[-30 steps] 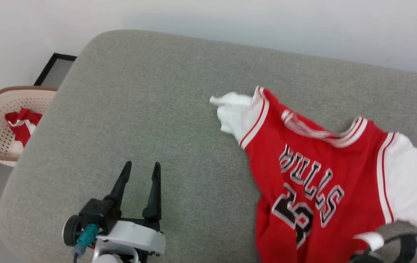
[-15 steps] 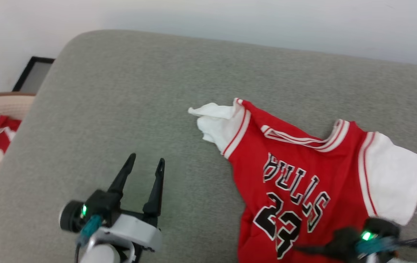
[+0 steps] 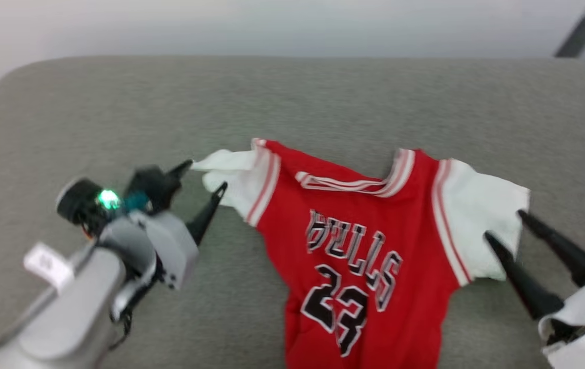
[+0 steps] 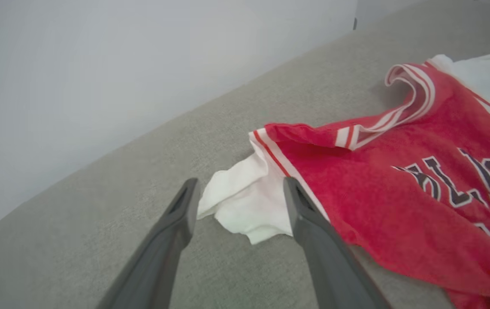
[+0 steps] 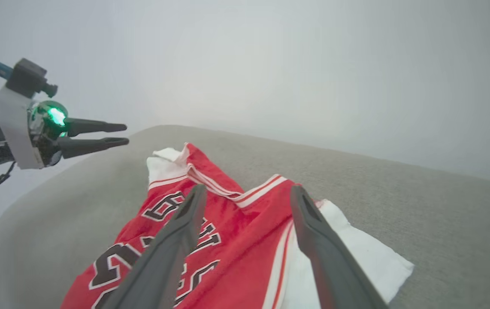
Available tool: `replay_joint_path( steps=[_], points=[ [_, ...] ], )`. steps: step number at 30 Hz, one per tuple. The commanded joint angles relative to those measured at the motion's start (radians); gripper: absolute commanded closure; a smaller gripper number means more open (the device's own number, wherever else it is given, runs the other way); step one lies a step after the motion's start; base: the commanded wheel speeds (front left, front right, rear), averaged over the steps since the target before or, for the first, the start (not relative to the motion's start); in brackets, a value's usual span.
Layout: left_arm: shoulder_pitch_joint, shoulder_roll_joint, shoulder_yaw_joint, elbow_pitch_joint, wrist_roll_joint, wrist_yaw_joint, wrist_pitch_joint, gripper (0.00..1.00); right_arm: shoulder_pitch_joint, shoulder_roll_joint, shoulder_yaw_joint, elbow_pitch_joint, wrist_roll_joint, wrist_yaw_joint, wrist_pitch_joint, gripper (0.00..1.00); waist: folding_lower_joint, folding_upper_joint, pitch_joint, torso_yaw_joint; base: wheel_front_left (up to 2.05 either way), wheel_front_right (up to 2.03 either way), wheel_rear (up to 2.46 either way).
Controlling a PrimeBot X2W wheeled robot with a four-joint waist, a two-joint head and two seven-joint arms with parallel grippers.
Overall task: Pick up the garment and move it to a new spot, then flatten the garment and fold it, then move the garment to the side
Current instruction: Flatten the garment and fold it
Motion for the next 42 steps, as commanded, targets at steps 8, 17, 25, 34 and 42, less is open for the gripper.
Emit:
replay_joint_path(
  steps=[8, 17, 25, 34, 42],
  points=[
    [-0.313, 0.115, -0.289, 0.107, -0.341, 0.003, 0.297, 0.0, 0.052, 0.16, -0.159, 0.042, -0.066, -0.001, -0.032, 0.0, 0.0, -0.0001, 0.112, -0.17, 0.0, 0.0, 0.0],
    [-0.504, 0.155, -0.45, 0.239, -0.488, 0.003, 0.422, 0.0, 0.023, 0.197, -0.172, 0.045, -0.083, -0.001, -0.046, 0.0, 0.0, -0.0001, 0.188, -0.23, 0.0, 0.0, 0.0],
    [-0.605, 0.175, -0.615, 0.285, -0.57, 0.003, 0.484, 1.0, -0.069, 0.13, -0.124, 0.057, -0.129, -0.001, 0.005, 0.0, 0.0, -0.0001, 0.235, -0.238, 0.0, 0.0, 0.0],
    [-0.721, 0.136, -0.715, 0.269, -0.619, 0.003, 0.47, 1.0, -0.511, -0.061, 0.206, 0.112, -0.096, -0.001, 0.402, 0.0, 0.0, -0.0001, 0.294, -0.183, 0.0, 0.0, 0.0],
    [-0.785, 0.067, -0.741, 0.248, -0.609, 0.003, 0.447, 1.0, -0.929, -0.094, 0.556, 0.267, -0.014, -0.001, 0.581, 0.0, 0.0, -0.0001, 0.343, -0.1, 0.0, 0.0, 0.0]
  ],
)
